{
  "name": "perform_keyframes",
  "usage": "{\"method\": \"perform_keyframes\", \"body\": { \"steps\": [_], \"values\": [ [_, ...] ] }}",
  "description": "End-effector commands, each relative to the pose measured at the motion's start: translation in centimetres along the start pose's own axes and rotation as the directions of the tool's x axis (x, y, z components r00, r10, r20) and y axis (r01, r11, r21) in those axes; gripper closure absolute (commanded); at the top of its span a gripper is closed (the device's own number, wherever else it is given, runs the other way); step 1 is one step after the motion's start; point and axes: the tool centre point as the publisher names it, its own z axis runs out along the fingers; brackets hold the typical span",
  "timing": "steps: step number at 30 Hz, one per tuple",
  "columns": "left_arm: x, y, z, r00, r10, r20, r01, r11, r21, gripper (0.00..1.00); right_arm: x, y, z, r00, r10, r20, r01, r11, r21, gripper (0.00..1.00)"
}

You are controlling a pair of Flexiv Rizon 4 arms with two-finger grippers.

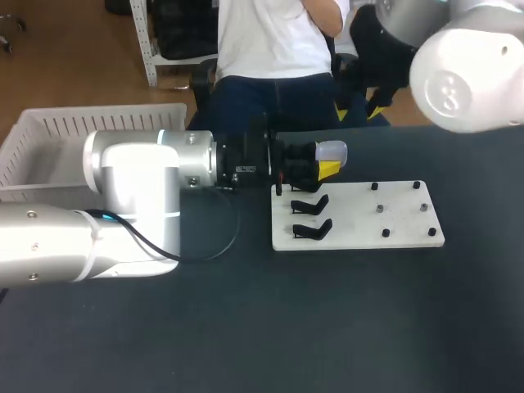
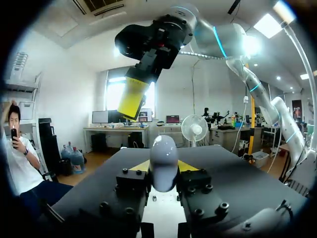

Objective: Pick up each earbud case from the left stands, insert the matching earbuds, close the lid, and place the case in the box.

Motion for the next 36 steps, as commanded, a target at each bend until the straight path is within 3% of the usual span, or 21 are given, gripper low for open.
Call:
{"method": "perform_keyframes", "body": {
  "steps": [1,4,6,11,13,18,27,30,36],
  "values": [
    [-0.2,0.0,-0.2,1.000,0.014,0.012,-0.014,1.000,-0.008,1.00,2.1,-1.4,-1.9,0.994,0.031,0.100,-0.032,0.999,0.008,0.35],
    [-1.2,0.7,-1.6,0.999,0.046,0.022,-0.046,0.999,-0.027,1.00,3.1,-2.2,-1.8,0.992,0.078,0.104,-0.077,0.997,-0.015,0.23],
    [-1.9,1.6,-3.4,0.997,0.073,0.025,-0.071,0.996,-0.054,1.00,3.8,-2.5,-1.4,0.992,0.096,0.086,-0.094,0.995,-0.026,0.01],
    [-4.9,3.9,-9.4,0.984,0.177,-0.008,-0.176,0.978,-0.114,1.00,5.8,-2.8,0.0,0.991,0.130,0.036,-0.128,0.991,-0.042,0.00],
    [-6.2,4.4,-12.0,0.978,0.210,0.013,-0.205,0.965,-0.163,1.00,6.5,-2.8,0.5,0.990,0.139,0.015,-0.138,0.989,-0.049,0.00],
    [-6.8,6.6,-18.9,0.966,0.250,-0.073,-0.260,0.927,-0.271,1.00,7.7,-2.8,1.2,0.990,0.144,-0.015,-0.144,0.988,-0.058,0.00],
    [-4.6,9.4,-28.5,0.952,0.254,-0.173,-0.303,0.862,-0.406,1.00,8.6,-2.6,1.9,0.985,0.167,-0.050,-0.170,0.983,-0.063,0.00],
    [-2.8,10.0,-30.6,0.961,0.237,-0.146,-0.278,0.835,-0.475,1.00,8.9,-2.5,2.0,0.984,0.170,-0.061,-0.173,0.983,-0.058,0.00],
    [0.9,10.9,-33.2,0.964,0.155,-0.215,-0.252,0.790,-0.560,1.00,9.6,-2.5,1.7,0.982,0.177,-0.062,-0.180,0.983,-0.046,0.00]
  ]
}}
